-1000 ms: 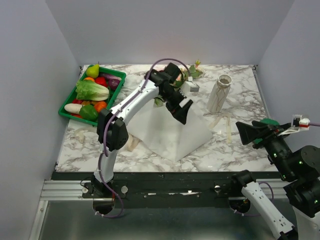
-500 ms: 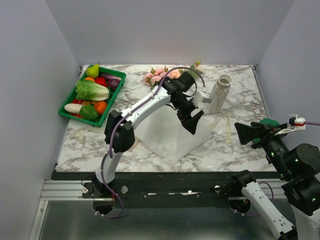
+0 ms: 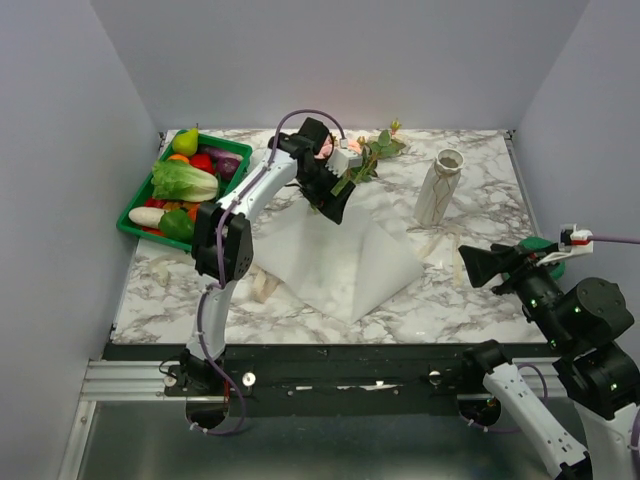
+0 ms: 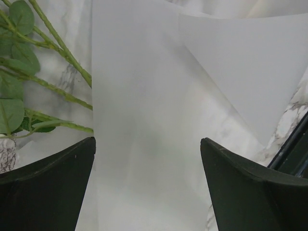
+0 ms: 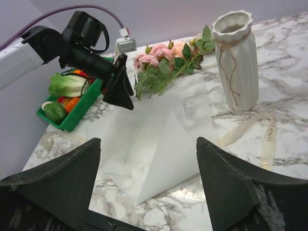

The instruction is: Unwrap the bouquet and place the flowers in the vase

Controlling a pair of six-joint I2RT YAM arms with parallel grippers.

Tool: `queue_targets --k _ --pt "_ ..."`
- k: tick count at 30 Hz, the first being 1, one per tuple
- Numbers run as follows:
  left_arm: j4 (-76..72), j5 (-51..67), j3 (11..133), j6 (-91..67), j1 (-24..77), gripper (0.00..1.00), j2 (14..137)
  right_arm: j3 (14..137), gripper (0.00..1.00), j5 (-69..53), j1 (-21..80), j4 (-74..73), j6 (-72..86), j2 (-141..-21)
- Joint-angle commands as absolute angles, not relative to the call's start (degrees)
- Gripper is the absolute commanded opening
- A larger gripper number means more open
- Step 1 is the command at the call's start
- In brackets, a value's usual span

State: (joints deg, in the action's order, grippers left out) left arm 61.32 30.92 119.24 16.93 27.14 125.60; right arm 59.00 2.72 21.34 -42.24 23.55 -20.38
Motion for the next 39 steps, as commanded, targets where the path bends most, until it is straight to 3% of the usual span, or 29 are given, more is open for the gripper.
queue_targets --k 1,15,18,19,22,30,39 --pt "57.75 24.79 119.27 18.45 27.25 0.99 128.05 57.75 0.88 0.53 21.27 -40.25 23.91 -20.74" --pt "57.83 22.06 119.01 19.86 26.10 0.95 132.63 55.20 0.87 -2.02 21.27 -37.44 25.22 -21.00" --pt "58.27 23.38 118.21 19.95 26.19 0.81 131.93 54.85 0.87 -2.28 21.27 -37.09 25.49 -21.18" --pt "58.45 23.73 118.04 19.95 26.19 0.71 131.66 54.67 0.87 -2.46 21.18 -37.00 25.58 -21.27" --pt "58.88 24.43 117.51 19.86 26.19 0.54 130.52 54.32 0.87 -2.72 21.27 -36.83 25.75 -21.27" --pt "59.50 24.70 117.42 19.51 26.19 0.52 128.15 53.96 0.87 -4.22 21.27 -36.04 26.37 -21.36" --pt "59.33 24.43 116.02 18.19 26.19 0.29 123.93 55.11 0.86 -4.83 21.27 -36.38 26.54 -21.62"
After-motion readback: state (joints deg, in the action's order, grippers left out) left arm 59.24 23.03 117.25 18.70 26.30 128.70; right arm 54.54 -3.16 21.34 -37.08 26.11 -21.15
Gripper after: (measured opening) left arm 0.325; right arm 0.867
